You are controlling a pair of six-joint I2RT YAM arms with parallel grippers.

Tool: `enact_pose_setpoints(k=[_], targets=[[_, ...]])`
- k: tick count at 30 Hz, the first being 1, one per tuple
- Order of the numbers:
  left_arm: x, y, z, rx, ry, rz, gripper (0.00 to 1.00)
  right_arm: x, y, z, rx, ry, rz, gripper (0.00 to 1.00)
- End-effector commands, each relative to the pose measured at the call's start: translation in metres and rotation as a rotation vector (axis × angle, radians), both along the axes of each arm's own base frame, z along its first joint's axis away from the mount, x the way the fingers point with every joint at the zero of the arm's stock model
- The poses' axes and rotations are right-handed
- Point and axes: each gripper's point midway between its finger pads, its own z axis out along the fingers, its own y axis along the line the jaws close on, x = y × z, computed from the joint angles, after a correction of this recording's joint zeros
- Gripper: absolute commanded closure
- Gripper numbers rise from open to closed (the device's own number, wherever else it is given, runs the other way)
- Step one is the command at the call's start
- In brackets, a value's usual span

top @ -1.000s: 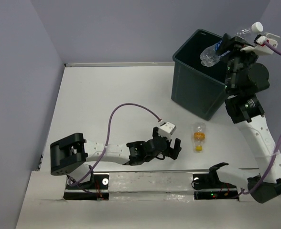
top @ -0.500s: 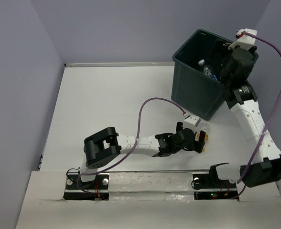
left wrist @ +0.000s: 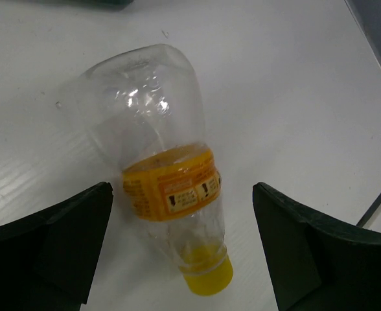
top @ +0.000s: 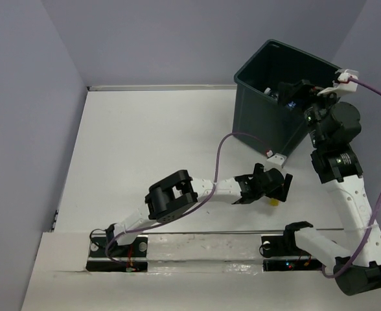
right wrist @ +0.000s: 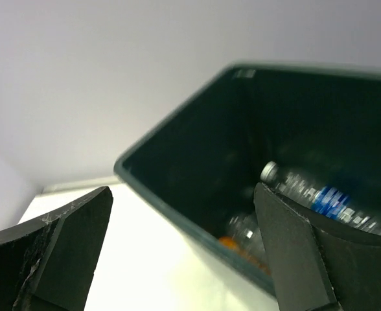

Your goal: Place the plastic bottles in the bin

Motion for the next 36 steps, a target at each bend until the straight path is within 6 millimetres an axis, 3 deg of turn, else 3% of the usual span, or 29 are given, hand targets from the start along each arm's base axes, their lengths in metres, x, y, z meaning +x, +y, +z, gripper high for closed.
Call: enact_pose_setpoints(k=[1, 3, 5, 6, 7, 8, 9, 14, 15, 16, 17, 18, 20, 21, 22, 24, 25, 27, 31, 36], targets=[[0.014, -0.017, 0.009, -0.033, 0.007, -0.002, 0.01, -0.011, 0.034, -0.012, 0.064, 0.005, 0.194, 0.05], [0.021, -0.016, -0.004, 0.0, 0.004, 0.012, 0.06, -0.015, 0.039, -0.019, 0.081, 0.016, 0.226, 0.05], [0.025, -0.008, -0.01, 0.018, 0.004, 0.034, 0.19, -0.021, 0.039, -0.02, 0.082, 0.012, 0.234, 0.06], [0.027, 0.005, -0.024, 0.048, 0.013, 0.048, 0.24, -0.021, 0.038, -0.027, 0.083, 0.024, 0.228, 0.06], [0.029, 0.007, -0.008, 0.01, 0.001, 0.054, 0.33, -0.023, 0.037, -0.029, 0.083, 0.027, 0.225, 0.07], [0.031, 0.014, -0.003, -0.004, -0.006, 0.061, 0.36, -0.026, 0.036, -0.031, 0.084, 0.026, 0.223, 0.07], [0.026, 0.035, -0.023, 0.039, -0.001, 0.065, 0.37, -0.033, 0.036, -0.029, 0.087, 0.014, 0.227, 0.07], [0.017, 0.093, 0.022, -0.067, -0.109, 0.084, 0.39, -0.059, 0.052, -0.042, 0.108, 0.035, 0.346, 0.03], [0.014, 0.119, 0.033, -0.067, -0.134, 0.106, 0.39, -0.063, 0.063, -0.058, 0.124, 0.072, 0.408, 0.02], [0.013, 0.13, 0.042, -0.081, -0.148, 0.12, 0.39, -0.068, 0.066, -0.066, 0.132, 0.088, 0.434, 0.01], [0.012, 0.142, 0.071, -0.142, -0.178, 0.14, 0.39, -0.072, 0.07, -0.082, 0.155, 0.12, 0.459, 0.0], [0.007, 0.162, 0.059, -0.113, -0.177, 0.147, 0.39, -0.076, 0.074, -0.092, 0.163, 0.141, 0.48, 0.0], [0.0, 0.185, 0.076, -0.164, -0.189, 0.153, 0.39, -0.086, 0.082, -0.122, 0.192, 0.205, 0.538, 0.0], [-0.003, 0.191, 0.081, -0.185, -0.191, 0.15, 0.39, -0.089, 0.085, -0.133, 0.2, 0.231, 0.556, 0.0], [-0.005, 0.196, 0.102, -0.248, -0.205, 0.154, 0.39, -0.094, 0.091, -0.142, 0.209, 0.257, 0.594, 0.0], [-0.01, 0.204, 0.109, -0.291, -0.206, 0.147, 0.39, -0.098, 0.097, -0.166, 0.227, 0.319, 0.631, 0.0], [-0.013, 0.211, 0.105, -0.292, -0.209, 0.138, 0.39, -0.104, 0.104, -0.171, 0.231, 0.332, 0.685, 0.0], [-0.019, 0.214, 0.118, -0.356, -0.219, 0.112, 0.38, -0.111, 0.116, -0.182, 0.258, 0.376, 0.763, 0.0], [-0.022, 0.212, 0.135, -0.411, -0.245, 0.068, 0.37, -0.13, 0.144, -0.189, 0.282, 0.4, 0.955, 0.0], [-0.027, 0.21, 0.151, -0.451, -0.271, 0.025, 0.37, -0.134, 0.166, -0.202, 0.271, 0.449, 0.997, 0.0]])
